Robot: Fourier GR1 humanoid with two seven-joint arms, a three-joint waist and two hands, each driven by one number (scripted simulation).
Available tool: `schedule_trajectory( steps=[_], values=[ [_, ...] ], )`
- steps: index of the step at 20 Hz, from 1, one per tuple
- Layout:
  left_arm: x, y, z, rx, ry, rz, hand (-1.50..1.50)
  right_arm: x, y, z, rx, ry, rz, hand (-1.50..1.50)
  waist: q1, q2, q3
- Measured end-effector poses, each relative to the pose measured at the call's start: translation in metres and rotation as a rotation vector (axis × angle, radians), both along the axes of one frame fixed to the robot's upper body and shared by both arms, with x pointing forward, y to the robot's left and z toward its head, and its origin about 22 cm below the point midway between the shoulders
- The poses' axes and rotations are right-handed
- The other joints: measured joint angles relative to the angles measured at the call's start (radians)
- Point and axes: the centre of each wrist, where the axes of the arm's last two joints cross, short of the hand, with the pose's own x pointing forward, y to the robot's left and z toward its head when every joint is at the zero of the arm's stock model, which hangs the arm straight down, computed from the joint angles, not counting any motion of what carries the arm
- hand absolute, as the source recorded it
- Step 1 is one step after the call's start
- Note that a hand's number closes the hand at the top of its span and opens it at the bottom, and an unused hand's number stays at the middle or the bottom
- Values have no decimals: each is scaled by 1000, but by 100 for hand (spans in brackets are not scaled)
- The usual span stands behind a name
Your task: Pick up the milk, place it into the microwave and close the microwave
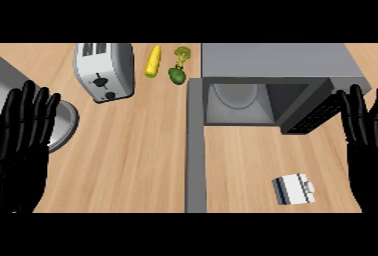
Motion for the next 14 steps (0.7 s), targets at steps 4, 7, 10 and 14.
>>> schedule_trajectory(
  steps=[4,7,10,14],
  values=[
    [5,4,5,-1,10,-4,-150,-28,-10,-3,-12,0,-8,-150,-14,17,-4],
    [7,15,-4,-49,55,-18,-150,-59,-17,0,-23,48,-4,-150,-26,20,-6],
    [4,16,-13,-159,116,-25,-150,-80,-21,-9,-11,126,18,-150,-30,21,-6],
    [-7,17,-29,-225,152,-42,-150,-106,-30,-20,-9,176,25,-150,-25,23,-6]
  ],
)
